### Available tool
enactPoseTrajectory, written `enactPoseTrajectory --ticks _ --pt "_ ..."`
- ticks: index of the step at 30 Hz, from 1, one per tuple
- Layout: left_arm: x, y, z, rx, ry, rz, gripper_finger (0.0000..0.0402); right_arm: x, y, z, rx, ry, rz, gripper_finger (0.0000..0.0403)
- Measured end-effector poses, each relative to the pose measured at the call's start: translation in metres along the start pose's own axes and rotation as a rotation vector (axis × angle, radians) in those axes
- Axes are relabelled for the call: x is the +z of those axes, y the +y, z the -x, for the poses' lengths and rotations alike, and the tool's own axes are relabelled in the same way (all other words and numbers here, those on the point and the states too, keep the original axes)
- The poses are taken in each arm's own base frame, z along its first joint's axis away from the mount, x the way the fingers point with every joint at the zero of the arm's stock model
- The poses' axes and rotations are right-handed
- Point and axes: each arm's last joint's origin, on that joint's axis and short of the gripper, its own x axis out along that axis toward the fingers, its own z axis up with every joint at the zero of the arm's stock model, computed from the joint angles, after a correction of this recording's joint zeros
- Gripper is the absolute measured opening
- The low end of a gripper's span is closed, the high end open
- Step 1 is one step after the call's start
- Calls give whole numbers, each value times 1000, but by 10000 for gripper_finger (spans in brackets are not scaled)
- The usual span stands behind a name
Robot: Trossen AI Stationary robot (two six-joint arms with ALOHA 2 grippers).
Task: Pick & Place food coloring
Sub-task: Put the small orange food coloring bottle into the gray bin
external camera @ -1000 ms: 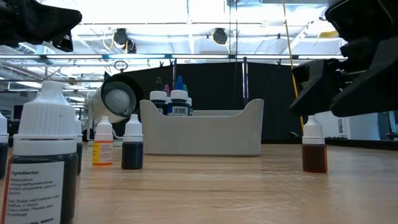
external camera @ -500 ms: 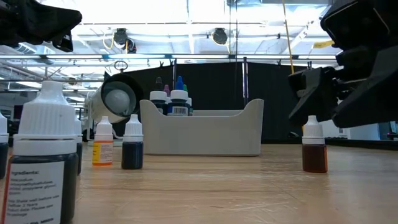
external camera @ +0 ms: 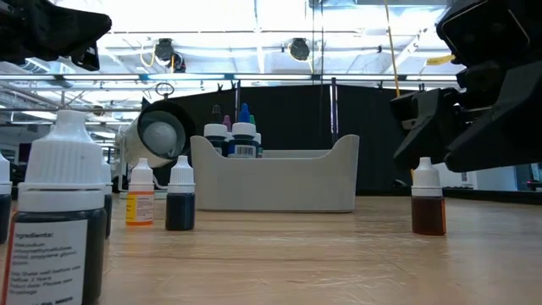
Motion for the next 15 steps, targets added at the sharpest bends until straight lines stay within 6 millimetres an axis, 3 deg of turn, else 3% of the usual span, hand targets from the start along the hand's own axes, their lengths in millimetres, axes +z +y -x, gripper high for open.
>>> enactPoseTrajectory --ticks 15 --pt "0 0 0 0 0 -2 21 -1 0 0 3 11 3 145"
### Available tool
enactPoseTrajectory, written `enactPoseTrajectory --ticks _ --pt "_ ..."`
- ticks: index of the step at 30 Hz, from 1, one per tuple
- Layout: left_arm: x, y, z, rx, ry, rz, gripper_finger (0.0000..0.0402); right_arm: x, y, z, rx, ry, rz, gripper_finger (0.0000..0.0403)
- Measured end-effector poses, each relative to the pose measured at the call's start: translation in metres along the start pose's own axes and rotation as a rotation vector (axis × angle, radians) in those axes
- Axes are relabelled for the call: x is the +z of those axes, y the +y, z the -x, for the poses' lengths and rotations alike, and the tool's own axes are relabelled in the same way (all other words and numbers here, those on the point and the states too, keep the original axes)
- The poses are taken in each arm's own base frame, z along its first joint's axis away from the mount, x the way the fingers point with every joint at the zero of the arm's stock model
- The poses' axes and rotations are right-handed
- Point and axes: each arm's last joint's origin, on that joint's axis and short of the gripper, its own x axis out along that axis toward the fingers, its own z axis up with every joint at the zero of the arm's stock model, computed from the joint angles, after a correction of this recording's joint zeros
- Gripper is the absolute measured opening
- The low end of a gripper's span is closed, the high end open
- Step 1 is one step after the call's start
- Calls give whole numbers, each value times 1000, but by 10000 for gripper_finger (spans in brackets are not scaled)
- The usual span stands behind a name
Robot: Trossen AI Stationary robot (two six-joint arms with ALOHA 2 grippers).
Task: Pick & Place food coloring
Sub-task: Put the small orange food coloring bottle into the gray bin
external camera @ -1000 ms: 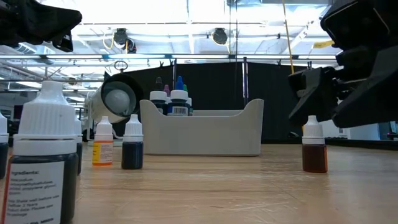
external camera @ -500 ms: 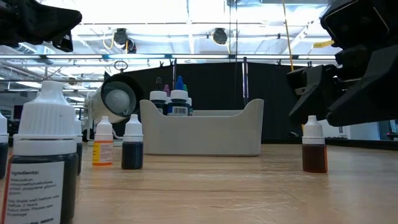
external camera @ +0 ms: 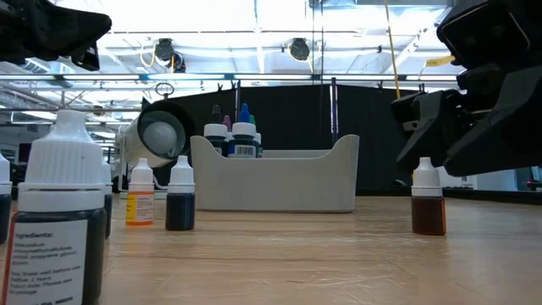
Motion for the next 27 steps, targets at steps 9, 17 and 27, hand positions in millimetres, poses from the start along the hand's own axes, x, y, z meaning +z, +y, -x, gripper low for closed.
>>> enactPoseTrajectory --ticks 9,17,27 --pt "0 0 0 0 0 -1 21 0 -4 -1 -11 5 -9 146" --pt "0 0 0 0 0 -2 21 0 -5 -1 -12 6 -14 146" --pt "0 0 0 0 1 -2 21 -9 -6 -7 -20 26 -27 146"
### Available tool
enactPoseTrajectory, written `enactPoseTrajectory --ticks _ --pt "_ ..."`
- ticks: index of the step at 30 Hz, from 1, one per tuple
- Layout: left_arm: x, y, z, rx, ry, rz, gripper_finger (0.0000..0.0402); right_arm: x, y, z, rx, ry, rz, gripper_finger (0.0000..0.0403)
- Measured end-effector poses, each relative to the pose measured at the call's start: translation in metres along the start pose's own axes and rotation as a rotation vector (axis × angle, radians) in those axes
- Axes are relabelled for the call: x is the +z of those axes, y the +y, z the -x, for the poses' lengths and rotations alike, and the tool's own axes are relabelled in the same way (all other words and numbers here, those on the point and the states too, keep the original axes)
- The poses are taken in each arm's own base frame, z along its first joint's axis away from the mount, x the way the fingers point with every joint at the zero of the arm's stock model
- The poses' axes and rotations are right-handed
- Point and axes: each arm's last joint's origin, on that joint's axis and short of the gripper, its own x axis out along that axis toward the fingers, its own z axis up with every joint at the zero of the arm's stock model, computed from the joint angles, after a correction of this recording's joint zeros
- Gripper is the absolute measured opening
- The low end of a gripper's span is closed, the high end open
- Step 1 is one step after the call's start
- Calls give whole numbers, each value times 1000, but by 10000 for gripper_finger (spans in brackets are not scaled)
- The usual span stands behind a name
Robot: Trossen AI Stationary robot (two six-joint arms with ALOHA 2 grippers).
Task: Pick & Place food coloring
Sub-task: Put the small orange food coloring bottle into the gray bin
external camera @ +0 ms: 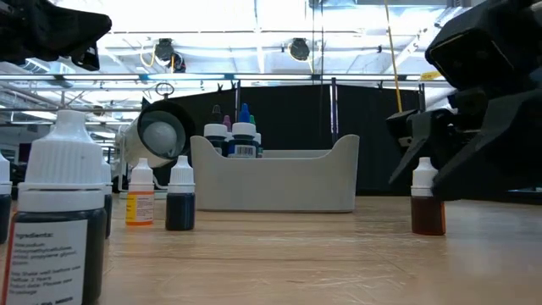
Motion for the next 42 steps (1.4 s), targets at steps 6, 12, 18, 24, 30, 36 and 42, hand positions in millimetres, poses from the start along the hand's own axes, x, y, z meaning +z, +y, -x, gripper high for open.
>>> enactPoseTrajectory --ticks 6,12,18,24,30,36,42 --pt "0 0 0 -1 2 -1 21 1 -1 -1 -2 -13 -2 145" --pt "0 0 0 6 6 -3 21 1 -1 -1 -2 -17 1 117" --pt "0 0 0 6 6 -2 21 2 -1 -1 -2 -20 1 58" --pt "0 0 0 6 6 -2 21 4 0 -1 1 -45 5 49" --pt "0 0 0 7 6 -7 21 17 0 2 6 -143 33 62" --pt "0 0 0 7 5 -7 21 47 -10 9 46 -232 100 46" --pt "0 0 0 7 5 -21 21 92 -37 21 -33 -278 148 53"
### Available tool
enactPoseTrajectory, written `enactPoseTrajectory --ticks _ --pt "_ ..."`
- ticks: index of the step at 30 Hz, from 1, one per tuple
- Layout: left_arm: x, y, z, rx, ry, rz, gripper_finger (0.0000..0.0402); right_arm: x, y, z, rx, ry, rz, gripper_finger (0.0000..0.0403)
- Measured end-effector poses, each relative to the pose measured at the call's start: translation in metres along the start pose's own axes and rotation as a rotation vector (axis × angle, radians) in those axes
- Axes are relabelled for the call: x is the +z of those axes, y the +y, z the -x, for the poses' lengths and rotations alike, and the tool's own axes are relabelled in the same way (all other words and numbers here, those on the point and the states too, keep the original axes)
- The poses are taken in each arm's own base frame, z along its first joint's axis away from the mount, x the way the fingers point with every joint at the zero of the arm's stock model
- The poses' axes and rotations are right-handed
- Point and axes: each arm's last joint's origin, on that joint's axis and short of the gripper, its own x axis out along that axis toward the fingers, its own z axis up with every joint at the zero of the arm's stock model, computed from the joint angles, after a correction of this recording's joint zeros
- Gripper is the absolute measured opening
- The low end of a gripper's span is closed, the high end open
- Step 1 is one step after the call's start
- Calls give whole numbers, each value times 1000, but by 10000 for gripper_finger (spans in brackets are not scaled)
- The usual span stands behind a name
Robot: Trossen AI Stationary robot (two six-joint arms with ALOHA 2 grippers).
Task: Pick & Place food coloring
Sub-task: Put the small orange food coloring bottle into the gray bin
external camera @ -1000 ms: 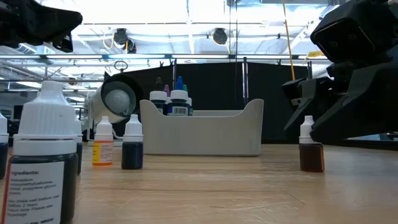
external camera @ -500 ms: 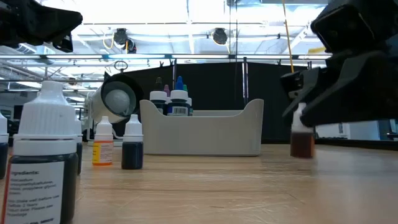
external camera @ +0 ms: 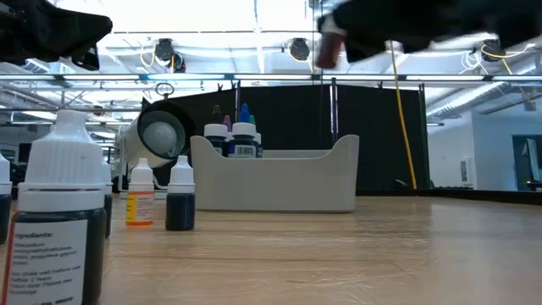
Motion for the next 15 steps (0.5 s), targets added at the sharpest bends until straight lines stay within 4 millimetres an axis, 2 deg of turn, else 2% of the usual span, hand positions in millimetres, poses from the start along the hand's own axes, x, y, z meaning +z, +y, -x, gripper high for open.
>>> enactPoseTrajectory --ticks 4,9,15 --pt "0 0 0 0 0 -2 21 10 -35 1 -102 9 -30 51" --pt "0 0 0 -1 3 -4 21 -1 -74 1 -228 43 -137 51" --pt "-1 0 0 -2 8 -9 21 -22 -93 -4 -290 96 -216 51"
